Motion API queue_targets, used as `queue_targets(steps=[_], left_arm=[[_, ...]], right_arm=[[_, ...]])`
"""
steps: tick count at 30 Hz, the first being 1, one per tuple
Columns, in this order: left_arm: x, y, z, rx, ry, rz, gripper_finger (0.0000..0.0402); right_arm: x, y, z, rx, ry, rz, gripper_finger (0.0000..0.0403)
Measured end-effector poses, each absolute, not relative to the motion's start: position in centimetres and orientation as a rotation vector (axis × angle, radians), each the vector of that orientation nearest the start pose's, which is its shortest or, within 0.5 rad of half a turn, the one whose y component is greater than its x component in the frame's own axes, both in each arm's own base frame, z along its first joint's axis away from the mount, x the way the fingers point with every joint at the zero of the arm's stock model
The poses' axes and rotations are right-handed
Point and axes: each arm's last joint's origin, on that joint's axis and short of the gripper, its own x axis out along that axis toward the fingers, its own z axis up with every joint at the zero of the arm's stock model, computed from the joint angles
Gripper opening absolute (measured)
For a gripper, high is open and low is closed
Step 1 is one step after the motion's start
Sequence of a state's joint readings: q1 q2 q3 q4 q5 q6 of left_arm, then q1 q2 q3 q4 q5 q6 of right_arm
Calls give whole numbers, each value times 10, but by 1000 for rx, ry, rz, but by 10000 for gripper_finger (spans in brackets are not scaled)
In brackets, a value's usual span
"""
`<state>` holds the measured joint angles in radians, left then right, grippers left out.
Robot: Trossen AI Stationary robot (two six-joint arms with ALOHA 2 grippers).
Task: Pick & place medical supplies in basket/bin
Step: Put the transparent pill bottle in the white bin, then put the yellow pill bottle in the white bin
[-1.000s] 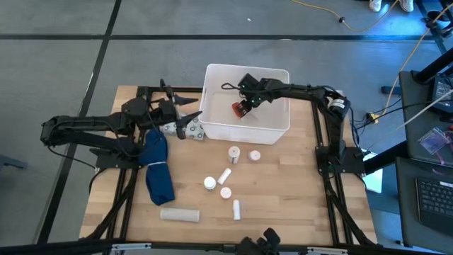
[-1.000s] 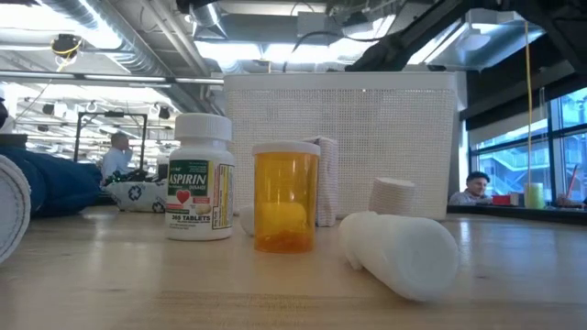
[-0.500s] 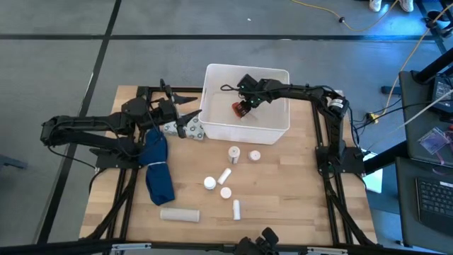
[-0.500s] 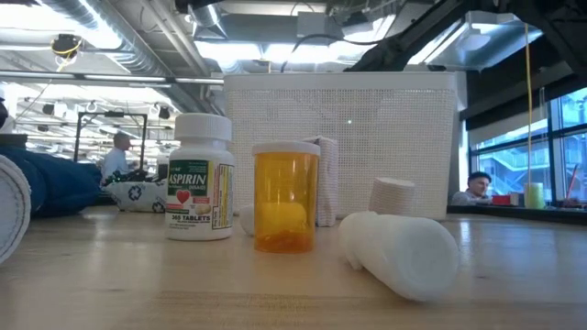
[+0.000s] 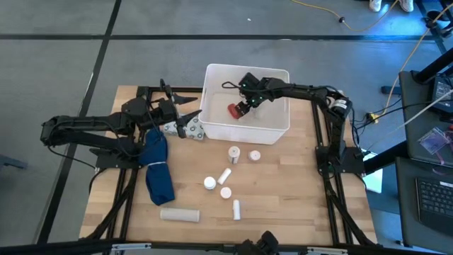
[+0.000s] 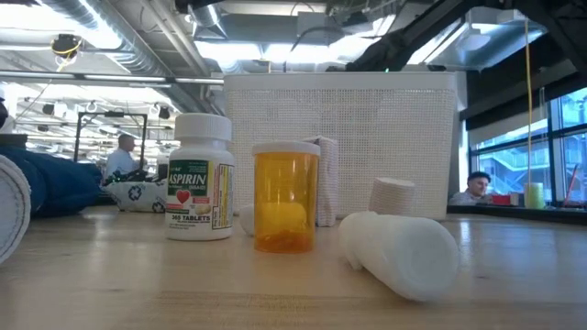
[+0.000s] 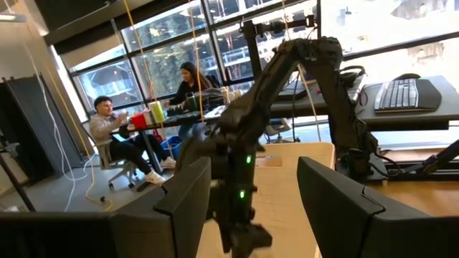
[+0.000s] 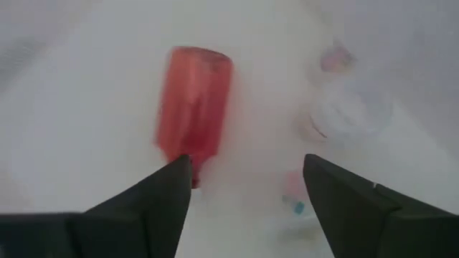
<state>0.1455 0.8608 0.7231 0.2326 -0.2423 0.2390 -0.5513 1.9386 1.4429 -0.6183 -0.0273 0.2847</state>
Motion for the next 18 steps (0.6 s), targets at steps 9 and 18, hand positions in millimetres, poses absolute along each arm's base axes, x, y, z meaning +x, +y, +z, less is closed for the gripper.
queue_targets(steps=[9, 18], left_arm=[[191, 35, 339, 247, -46, 407, 203], [192, 35, 339, 239, -50, 386, 203]], right_arm=[[334, -170, 278, 435, 817, -516, 270], [324, -96, 344, 246, 635, -292, 270]])
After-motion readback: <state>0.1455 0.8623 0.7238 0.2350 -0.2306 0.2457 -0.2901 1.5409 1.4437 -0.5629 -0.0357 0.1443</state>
